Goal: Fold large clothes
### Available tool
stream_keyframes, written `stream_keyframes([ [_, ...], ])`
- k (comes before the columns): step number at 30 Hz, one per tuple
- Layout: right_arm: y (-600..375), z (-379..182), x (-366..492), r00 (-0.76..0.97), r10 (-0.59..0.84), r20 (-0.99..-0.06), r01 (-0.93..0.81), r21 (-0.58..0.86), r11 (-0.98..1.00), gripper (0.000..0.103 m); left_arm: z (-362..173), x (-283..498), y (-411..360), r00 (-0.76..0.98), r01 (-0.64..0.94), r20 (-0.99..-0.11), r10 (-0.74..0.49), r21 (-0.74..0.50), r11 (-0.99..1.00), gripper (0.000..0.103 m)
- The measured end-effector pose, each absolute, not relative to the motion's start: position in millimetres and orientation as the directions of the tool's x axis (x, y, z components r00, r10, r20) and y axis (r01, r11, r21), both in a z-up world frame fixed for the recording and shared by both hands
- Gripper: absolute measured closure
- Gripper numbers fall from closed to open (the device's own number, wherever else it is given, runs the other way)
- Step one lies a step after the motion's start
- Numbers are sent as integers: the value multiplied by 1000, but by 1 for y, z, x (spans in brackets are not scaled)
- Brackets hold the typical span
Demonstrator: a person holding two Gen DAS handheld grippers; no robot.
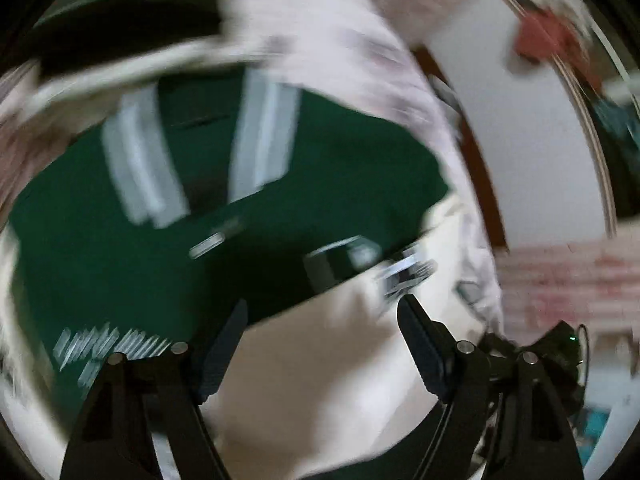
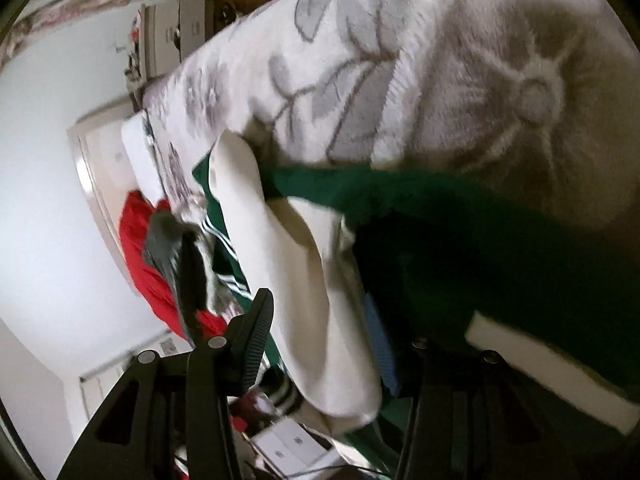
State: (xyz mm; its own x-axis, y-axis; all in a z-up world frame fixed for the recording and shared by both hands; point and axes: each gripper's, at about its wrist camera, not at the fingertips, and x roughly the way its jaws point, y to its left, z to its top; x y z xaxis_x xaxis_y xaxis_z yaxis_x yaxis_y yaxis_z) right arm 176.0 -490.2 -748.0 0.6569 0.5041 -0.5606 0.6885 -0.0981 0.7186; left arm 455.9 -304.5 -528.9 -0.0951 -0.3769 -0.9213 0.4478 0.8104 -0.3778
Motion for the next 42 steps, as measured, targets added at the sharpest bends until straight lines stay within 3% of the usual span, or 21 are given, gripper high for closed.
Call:
stream_keyframes([
  [2,-487,-755,185,676,476,-563,676,731,-95,54,-545,465,-341,-139,501,-924,-356,-376,780,28],
  [4,-492,-760,190,680,458,-573,673,736,-78,76,-565,466,-379,-177,577,-934,-310,-353,736,28],
  [6,-494,-764,198,673,462,-577,677,733,-71,82,-578,457,-401,-207,630,-940,-271,-341,698,28],
  [7,-496,-766,198,669,462,-582,680,730,-66,87,-582,452,-409,-225,650,-935,-273,-353,673,43],
  [8,-497,-766,200,666,462,-586,682,729,-58,87,-581,446,-411,-236,661,-931,-279,-364,656,73],
  [10,-501,-764,199,667,460,-587,679,732,-50,90,-582,442,-412,-249,667,-923,-294,-383,639,82],
  [11,-501,-765,198,667,456,-589,679,732,-47,91,-579,441,-409,-233,673,-924,-305,-379,635,93],
  [15,-507,-762,184,674,425,-605,688,724,-61,97,-578,476,-388,-183,615,-909,-375,-404,678,96],
  [21,-507,-750,175,661,403,-633,695,719,-10,99,-601,515,-346,-161,517,-911,-380,-406,754,100],
  [23,-508,-749,181,617,384,-687,730,682,46,99,-608,522,-332,-106,513,-937,-332,-337,789,103],
  [27,-514,-754,195,533,402,-744,774,621,123,98,-603,531,-295,-96,424,-922,-376,-379,822,103],
  [30,-515,-737,216,399,455,-796,785,553,279,83,-574,522,-274,-6,436,-930,-368,-334,836,101],
  [33,-515,-708,218,370,457,-809,752,550,364,72,-546,506,-239,41,425,-923,-382,-330,843,88],
  [34,-514,-700,219,368,457,-810,738,554,386,61,-543,501,-227,34,416,-923,-384,-336,845,63],
  [35,-513,-693,220,357,463,-811,724,554,411,52,-542,498,-216,30,403,-920,-390,-346,848,24],
  [36,-512,-691,221,348,477,-807,713,558,424,51,-546,487,-198,21,366,-910,-415,-379,850,13],
  [38,-511,-694,222,344,499,-796,704,570,424,51,-559,475,-175,-31,294,-878,-478,-465,835,11],
  [42,-511,-715,213,372,532,-761,737,591,329,50,-578,463,-192,-72,250,-882,-467,-469,847,12],
])
